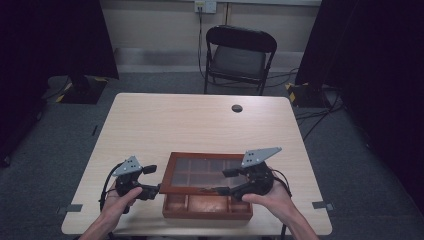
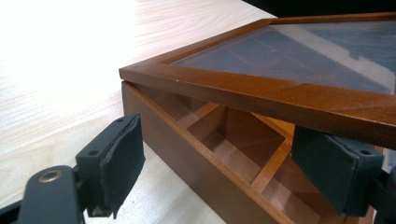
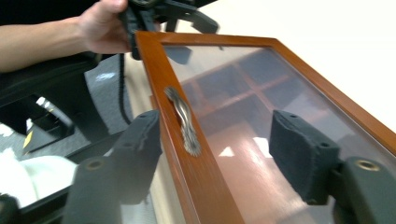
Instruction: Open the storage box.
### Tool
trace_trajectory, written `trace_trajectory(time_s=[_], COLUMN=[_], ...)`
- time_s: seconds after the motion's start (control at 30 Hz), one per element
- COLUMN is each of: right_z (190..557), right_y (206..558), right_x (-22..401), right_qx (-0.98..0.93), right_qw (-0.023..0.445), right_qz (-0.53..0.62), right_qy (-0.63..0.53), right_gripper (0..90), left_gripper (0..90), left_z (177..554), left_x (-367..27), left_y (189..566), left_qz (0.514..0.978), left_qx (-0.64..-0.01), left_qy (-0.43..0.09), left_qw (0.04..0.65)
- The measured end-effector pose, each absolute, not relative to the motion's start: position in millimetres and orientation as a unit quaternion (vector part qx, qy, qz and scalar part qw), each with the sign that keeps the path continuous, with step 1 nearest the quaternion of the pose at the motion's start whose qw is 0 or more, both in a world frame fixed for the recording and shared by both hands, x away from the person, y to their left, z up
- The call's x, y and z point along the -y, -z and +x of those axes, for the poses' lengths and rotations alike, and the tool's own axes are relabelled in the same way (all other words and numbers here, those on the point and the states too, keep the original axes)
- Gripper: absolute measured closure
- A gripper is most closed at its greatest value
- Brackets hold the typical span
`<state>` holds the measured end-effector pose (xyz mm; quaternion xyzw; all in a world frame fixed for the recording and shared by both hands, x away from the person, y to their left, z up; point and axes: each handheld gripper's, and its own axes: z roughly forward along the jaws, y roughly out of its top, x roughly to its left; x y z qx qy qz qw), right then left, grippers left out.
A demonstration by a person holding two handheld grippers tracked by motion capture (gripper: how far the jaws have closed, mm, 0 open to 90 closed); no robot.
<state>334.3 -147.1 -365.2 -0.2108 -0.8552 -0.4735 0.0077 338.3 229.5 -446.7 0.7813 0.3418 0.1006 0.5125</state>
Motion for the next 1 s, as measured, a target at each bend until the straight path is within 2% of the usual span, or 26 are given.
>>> trace_trajectory(time_s=[0.07,0.27,1.0], right_z=[331.3,327.2,324.7], right_y=[370.0,382.6,388.7], right_x=[159.2,177.8,192.9], right_qx=[0.846,0.832,0.828], right_qw=[0.001,-0.009,-0.051], right_qz=[-0.227,-0.246,-0.245], right_qy=[0.482,0.497,0.502], right_gripper=[28.7,24.5,22.2], left_gripper=[16.5,15.9,16.7], left_z=[338.7,340.0,340.9], left_x=[-229.1,-227.7,-220.7], left_y=[444.4,442.5,429.7], left_qz=[0.782,0.781,0.788], left_qx=[-0.339,-0.339,-0.321], left_qy=[-0.104,-0.103,-0.112], left_qw=[0.513,0.515,0.513])
